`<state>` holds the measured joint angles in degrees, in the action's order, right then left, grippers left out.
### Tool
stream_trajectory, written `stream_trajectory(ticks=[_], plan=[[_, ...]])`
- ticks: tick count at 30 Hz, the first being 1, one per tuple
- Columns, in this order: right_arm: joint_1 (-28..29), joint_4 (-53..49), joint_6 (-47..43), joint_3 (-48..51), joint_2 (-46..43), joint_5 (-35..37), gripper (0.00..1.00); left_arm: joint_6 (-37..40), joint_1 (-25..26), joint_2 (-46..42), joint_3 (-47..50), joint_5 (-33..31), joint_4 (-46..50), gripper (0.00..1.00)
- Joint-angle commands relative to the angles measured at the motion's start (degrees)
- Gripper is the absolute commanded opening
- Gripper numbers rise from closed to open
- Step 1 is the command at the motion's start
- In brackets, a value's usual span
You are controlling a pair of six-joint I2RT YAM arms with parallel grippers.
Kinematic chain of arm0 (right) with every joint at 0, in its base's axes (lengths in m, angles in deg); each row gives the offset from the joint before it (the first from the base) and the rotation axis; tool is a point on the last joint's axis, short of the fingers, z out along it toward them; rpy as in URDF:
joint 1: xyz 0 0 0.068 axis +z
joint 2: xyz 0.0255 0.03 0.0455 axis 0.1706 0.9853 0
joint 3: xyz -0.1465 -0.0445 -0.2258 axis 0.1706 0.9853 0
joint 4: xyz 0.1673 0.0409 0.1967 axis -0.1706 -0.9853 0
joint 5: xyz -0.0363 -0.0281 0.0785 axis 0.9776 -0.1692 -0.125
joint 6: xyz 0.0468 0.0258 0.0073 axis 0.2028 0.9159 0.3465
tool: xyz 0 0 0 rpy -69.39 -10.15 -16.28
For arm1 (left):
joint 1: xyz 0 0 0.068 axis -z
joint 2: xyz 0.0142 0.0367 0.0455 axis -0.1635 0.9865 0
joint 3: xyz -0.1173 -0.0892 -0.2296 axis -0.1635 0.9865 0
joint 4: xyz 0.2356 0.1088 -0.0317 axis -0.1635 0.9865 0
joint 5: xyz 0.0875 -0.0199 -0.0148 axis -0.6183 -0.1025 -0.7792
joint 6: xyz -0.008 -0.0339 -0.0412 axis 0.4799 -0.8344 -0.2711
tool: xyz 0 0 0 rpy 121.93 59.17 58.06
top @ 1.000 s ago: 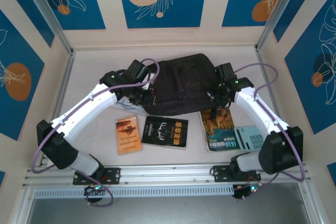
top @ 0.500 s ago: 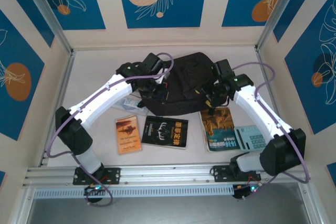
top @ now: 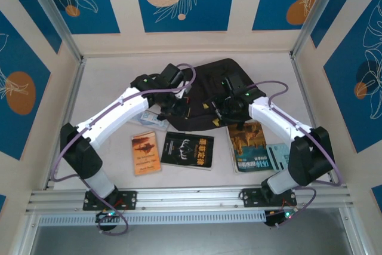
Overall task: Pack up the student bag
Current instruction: Unzip the student bag at the center of the table.
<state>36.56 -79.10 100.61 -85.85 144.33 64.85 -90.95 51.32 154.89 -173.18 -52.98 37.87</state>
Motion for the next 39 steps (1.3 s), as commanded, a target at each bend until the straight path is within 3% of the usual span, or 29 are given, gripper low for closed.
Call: stream_trajectory(ticks=[1,6,9,23,31,32,35,39], plan=[[0.7,3.2,1.1,1.2,1.9,-0.6,0.55,0.8,0.2,-3.3,2.1,1.3,-1.4,0.00],[1.5,6.2,0.7,4.6,2.4,-0.6,0.15,1.4,0.0,-4.8,6.2,0.4,-1.7,0.00],[1.7,5.7,-0.6,5.8,1.8,0.5,0.00,1.3,-0.3,-5.8,8.3,-1.0,-1.8,0.00],[0.4,5.6,-4.4,11.2,-2.3,3.3,0.00,0.0,-5.7,-11.4,18.3,-4.6,-3.3,0.00],[1.4,6.6,-10.8,9.5,-2.8,2.7,0.00,0.2,-6.3,-11.4,18.5,1.1,-6.4,0.00],[2.0,6.1,-12.1,9.0,-2.9,3.3,0.00,0.7,-6.2,-11.0,17.1,1.7,-6.2,0.05],[3.1,5.4,-14.5,8.6,-3.2,4.2,0.00,3.1,-5.6,-8.3,11.6,1.5,-3.8,0.37],[3.8,4.6,-15.5,8.6,-3.4,4.6,0.00,7.6,-3.2,-2.5,4.4,0.2,-0.8,0.50]])
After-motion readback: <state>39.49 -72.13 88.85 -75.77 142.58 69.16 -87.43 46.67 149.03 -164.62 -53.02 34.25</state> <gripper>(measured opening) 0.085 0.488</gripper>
